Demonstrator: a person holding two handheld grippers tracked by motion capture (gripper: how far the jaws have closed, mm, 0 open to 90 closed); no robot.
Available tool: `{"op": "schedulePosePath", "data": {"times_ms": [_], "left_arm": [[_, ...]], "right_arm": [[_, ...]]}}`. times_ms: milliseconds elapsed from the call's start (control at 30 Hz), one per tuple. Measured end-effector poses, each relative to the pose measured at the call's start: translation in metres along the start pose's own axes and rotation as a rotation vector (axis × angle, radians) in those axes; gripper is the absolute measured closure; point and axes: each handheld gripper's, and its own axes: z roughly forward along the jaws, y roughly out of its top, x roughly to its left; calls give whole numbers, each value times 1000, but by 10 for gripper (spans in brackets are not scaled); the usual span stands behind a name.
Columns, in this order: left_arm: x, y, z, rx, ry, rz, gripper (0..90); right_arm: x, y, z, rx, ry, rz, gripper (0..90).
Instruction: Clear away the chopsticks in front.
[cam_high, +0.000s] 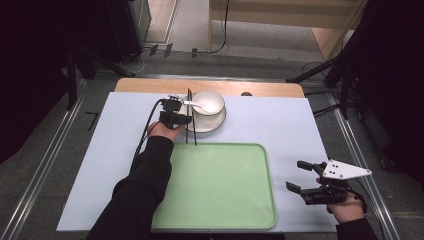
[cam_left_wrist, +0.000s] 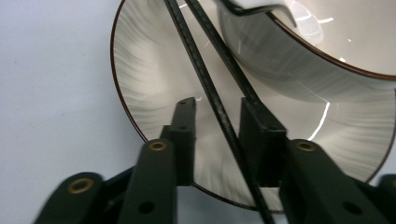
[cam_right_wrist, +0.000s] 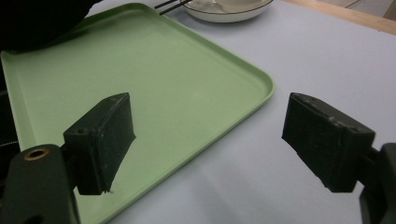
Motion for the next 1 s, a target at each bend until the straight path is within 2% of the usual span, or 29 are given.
{"op": "schedulePosePath", "data": {"times_ms": [167,300,433,600,700,833,1000], "left_arm": [[0,0,6,-5,4,-40,764],[2,1,8,-9,12,-103,801],[3,2,8,-7,25,-131,856],[3,3,9,-7,31,-167,858],[3,4,8,-7,30,-172,859],[6,7,2,-13,24,-173,861],[19,11,-19,-17,-7,-196,862]], "right_arm": [[0,0,0,2,1,5,172],[0,0,0,-1,5,1,172],[0,0,0,-5,5,1,172],[0,0,-1,-5,5,1,172],[0,0,-1,-6,4,1,172],[0,0,-2,-7,2,4,172],[0,0,-2,-10,-2,4,172]]}}
